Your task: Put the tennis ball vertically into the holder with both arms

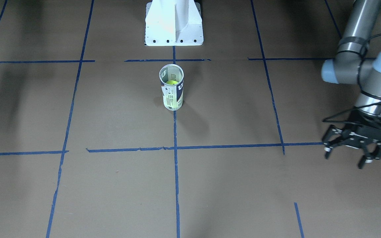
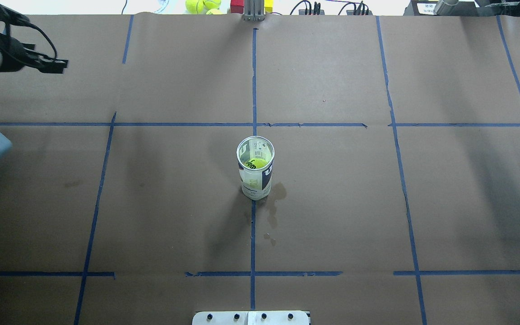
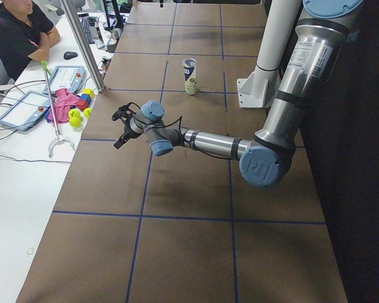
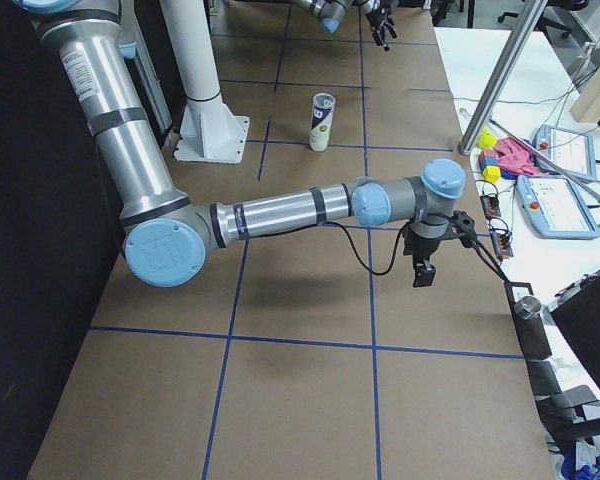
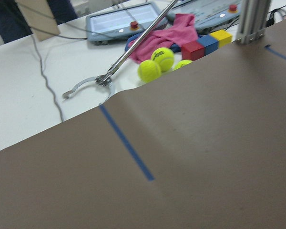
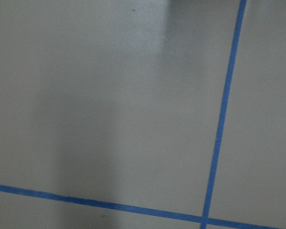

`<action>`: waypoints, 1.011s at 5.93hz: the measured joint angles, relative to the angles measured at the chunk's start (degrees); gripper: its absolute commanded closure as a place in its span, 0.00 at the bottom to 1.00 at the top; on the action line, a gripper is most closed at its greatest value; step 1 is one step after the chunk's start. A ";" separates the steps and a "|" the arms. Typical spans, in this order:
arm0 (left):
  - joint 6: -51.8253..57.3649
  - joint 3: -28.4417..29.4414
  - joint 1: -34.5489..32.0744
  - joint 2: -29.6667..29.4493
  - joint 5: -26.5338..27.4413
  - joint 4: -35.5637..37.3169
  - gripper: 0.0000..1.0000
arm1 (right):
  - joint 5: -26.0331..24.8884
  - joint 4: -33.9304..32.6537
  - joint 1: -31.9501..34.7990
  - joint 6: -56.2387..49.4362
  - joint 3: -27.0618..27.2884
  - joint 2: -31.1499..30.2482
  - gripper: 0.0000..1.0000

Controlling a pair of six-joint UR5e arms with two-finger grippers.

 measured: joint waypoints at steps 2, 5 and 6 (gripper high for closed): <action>1.03 -1.21 -9.62 0.34 -14.97 11.21 0.00 | 1.13 8.27 0.99 -2.26 -8.43 -0.34 0.00; 21.09 -3.21 -17.94 4.95 -19.99 24.56 0.00 | 2.33 11.70 2.65 -2.52 -10.59 -1.18 0.00; 26.39 -3.24 -18.66 5.73 -21.35 29.08 0.00 | 3.58 12.19 3.02 -2.71 -9.97 -2.37 0.00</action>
